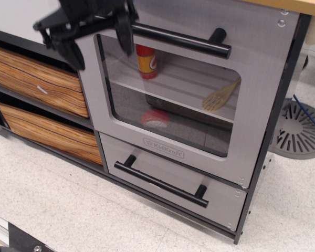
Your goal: Open oven
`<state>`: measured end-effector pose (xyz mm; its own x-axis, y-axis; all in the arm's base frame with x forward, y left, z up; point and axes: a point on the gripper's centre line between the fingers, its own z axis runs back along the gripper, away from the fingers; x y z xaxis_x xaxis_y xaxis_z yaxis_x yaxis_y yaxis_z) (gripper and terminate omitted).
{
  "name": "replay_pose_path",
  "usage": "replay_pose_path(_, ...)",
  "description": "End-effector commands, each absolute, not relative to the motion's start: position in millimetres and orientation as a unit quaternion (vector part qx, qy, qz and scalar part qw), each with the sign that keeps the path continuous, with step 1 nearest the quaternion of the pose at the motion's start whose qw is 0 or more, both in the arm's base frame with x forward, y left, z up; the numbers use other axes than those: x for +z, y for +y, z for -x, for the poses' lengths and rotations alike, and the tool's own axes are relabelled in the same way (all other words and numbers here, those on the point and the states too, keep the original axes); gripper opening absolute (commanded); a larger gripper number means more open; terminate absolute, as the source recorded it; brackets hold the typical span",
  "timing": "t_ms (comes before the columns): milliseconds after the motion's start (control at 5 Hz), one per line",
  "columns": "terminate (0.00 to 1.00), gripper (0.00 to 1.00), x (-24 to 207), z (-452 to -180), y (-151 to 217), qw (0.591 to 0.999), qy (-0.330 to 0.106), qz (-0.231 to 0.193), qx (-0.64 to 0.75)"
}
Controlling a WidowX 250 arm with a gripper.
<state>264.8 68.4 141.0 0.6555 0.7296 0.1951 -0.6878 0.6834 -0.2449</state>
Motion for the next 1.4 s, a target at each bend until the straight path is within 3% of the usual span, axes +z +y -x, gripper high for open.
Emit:
replay_pose_path(0, 0.0, 1.0, 166.5, -285.8, 80.5, 0.848, -0.181, 0.121, 0.483)
replay_pose_path(600, 0.0, 1.0, 145.1, -313.2, 77.9, 0.798, -0.174, 0.122, 0.564)
replay_pose_path(1200, 0.0, 1.0, 124.8, -295.6, 84.4, 0.816, -0.179, 0.092, 0.542)
